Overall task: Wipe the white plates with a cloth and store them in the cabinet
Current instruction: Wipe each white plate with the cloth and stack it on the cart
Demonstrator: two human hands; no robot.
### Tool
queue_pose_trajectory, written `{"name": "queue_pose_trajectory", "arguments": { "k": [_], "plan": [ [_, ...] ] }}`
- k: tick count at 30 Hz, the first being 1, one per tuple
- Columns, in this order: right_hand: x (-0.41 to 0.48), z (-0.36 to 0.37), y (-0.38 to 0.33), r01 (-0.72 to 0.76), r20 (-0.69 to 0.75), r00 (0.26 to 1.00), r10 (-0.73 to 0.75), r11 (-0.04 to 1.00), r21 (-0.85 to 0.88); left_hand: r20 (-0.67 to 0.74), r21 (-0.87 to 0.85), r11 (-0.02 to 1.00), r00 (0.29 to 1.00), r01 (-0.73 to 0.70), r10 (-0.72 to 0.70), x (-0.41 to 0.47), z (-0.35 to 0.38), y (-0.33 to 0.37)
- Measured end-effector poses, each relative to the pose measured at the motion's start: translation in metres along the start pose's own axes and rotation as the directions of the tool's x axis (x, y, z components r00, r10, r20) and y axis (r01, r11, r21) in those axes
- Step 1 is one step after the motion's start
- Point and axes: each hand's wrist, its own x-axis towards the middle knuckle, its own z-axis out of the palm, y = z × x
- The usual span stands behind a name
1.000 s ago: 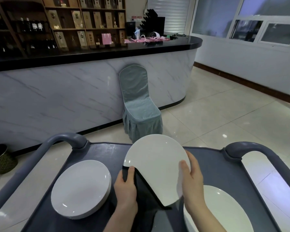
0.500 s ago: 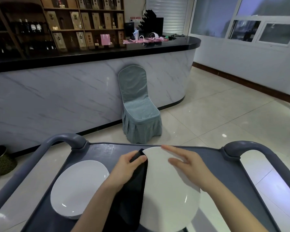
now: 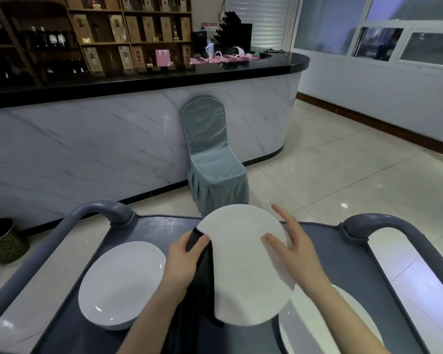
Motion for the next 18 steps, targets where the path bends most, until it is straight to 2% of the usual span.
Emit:
{"name": "queue_pose_trajectory", "arguments": {
  "k": [2, 4, 7, 9, 11, 12, 14, 15, 16, 18],
  "plan": [
    [0.012, -0.009, -0.011, 0.083, 0.19, 0.98, -0.065, 0.993, -0.088, 0.198, 0.131, 0.985, 0.977, -0.109, 0.082, 0.008, -0.004, 0.019],
    [0.018, -0.009, -0.017, 0.111, 0.341, 0.938, -0.062, 0.986, -0.127, 0.349, 0.192, 0.963, 0.931, -0.186, 0.11, 0.012, -0.004, 0.032],
    [0.019, -0.005, -0.015, 0.047, 0.349, 0.937, -0.022, 0.997, -0.062, 0.384, 0.207, 0.964, 0.92, -0.166, 0.076, 0.012, -0.004, 0.034],
    [0.016, -0.005, -0.014, -0.001, 0.262, 0.965, -0.001, 1.0, 0.006, 0.311, 0.11, 0.992, 0.95, -0.059, 0.022, 0.008, -0.005, 0.023],
    [0.009, 0.003, -0.012, -0.038, 0.081, 0.996, 0.028, 0.991, 0.125, 0.096, -0.03, 0.998, 0.994, 0.06, -0.057, -0.001, 0.0, 0.002],
    [0.004, 0.012, -0.011, -0.051, -0.059, 0.996, 0.065, 0.977, 0.206, -0.04, -0.125, 0.984, 0.99, 0.126, -0.132, -0.007, 0.007, -0.011],
    [-0.01, 0.036, -0.008, -0.087, -0.324, 0.925, 0.198, 0.941, 0.327, -0.226, -0.354, 0.905, 0.918, 0.235, -0.326, -0.018, 0.026, -0.031],
    [-0.016, 0.048, -0.005, -0.119, -0.4, 0.88, 0.255, 0.935, 0.334, -0.267, -0.427, 0.866, 0.879, 0.26, -0.395, -0.021, 0.033, -0.037],
    [-0.021, 0.056, -0.002, -0.149, -0.43, 0.857, 0.283, 0.936, 0.319, -0.279, -0.459, 0.846, 0.859, 0.272, -0.428, -0.021, 0.037, -0.039],
    [-0.026, 0.058, 0.006, -0.159, -0.389, 0.881, 0.268, 0.943, 0.291, -0.287, -0.438, 0.859, 0.864, 0.265, -0.413, -0.017, 0.033, -0.039]
  ]
}}
